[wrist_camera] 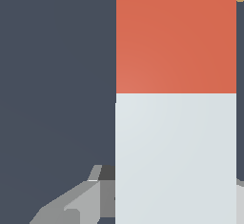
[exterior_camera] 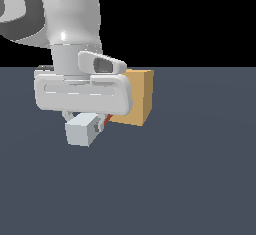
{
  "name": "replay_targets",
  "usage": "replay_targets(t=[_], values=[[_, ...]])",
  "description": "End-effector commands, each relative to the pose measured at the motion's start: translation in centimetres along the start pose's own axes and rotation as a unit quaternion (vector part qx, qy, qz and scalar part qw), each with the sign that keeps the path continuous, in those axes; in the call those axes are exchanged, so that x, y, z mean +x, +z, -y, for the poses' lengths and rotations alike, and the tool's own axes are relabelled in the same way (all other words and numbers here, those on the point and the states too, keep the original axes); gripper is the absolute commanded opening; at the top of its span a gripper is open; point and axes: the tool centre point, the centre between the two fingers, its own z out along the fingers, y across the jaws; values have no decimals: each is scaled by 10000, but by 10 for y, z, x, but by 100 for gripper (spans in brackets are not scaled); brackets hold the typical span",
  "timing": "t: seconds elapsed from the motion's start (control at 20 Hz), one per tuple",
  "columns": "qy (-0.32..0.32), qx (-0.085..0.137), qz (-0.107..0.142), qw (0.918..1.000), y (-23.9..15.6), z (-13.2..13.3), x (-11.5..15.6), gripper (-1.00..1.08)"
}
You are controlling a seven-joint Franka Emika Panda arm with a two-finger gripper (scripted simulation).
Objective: Insert the peg into the horizontal hole in a box.
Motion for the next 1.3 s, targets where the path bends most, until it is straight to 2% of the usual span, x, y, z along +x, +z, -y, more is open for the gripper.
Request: replay_targets(t=[0.0, 0.55, 1.25], values=[[232, -16, -3, 9997, -5, 3, 7, -100], [782, -15, 1, 9969, -15, 11, 26, -100], [831, -28, -6, 9965, -17, 9, 29, -100]])
